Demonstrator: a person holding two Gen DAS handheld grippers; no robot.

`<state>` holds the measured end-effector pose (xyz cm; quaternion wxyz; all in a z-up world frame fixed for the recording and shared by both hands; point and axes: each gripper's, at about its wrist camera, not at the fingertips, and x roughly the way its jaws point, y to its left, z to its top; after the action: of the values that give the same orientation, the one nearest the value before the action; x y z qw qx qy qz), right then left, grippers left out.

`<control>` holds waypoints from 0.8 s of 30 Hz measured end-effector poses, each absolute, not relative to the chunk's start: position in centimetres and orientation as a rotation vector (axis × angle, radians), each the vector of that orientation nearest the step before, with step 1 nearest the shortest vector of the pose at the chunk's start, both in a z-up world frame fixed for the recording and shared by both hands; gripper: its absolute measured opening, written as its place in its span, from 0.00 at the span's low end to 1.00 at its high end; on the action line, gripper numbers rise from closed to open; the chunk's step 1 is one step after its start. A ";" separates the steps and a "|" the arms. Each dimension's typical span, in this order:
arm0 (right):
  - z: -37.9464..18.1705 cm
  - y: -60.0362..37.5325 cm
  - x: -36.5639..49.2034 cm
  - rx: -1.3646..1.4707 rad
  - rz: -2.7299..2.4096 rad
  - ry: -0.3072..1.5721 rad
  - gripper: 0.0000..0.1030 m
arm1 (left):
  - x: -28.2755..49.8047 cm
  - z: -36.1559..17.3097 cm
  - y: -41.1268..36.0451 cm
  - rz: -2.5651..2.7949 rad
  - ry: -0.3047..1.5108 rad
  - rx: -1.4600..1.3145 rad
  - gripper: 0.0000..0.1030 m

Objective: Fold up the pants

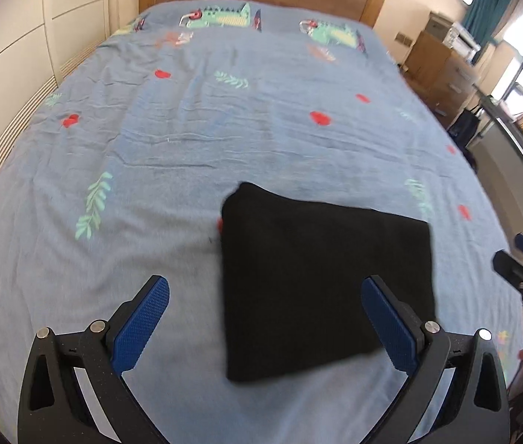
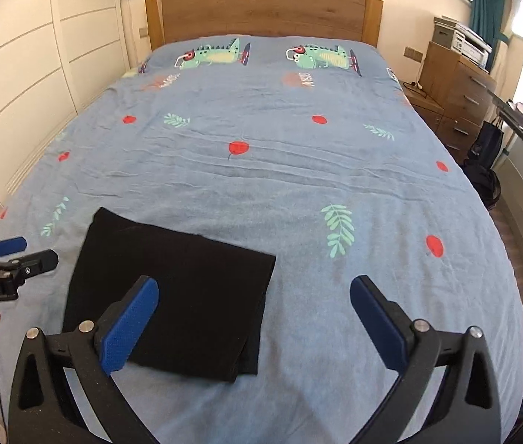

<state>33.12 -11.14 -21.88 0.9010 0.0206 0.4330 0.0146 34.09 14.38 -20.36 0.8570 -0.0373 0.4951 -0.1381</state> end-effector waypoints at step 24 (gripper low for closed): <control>-20.2 -6.9 21.1 0.103 0.067 0.886 1.00 | 22.0 -16.9 10.6 -0.283 0.984 -0.063 0.99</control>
<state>21.15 -6.93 -20.19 0.9016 0.0499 0.4285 0.0322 22.02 10.55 -16.85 0.8714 -0.0303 0.4706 -0.1352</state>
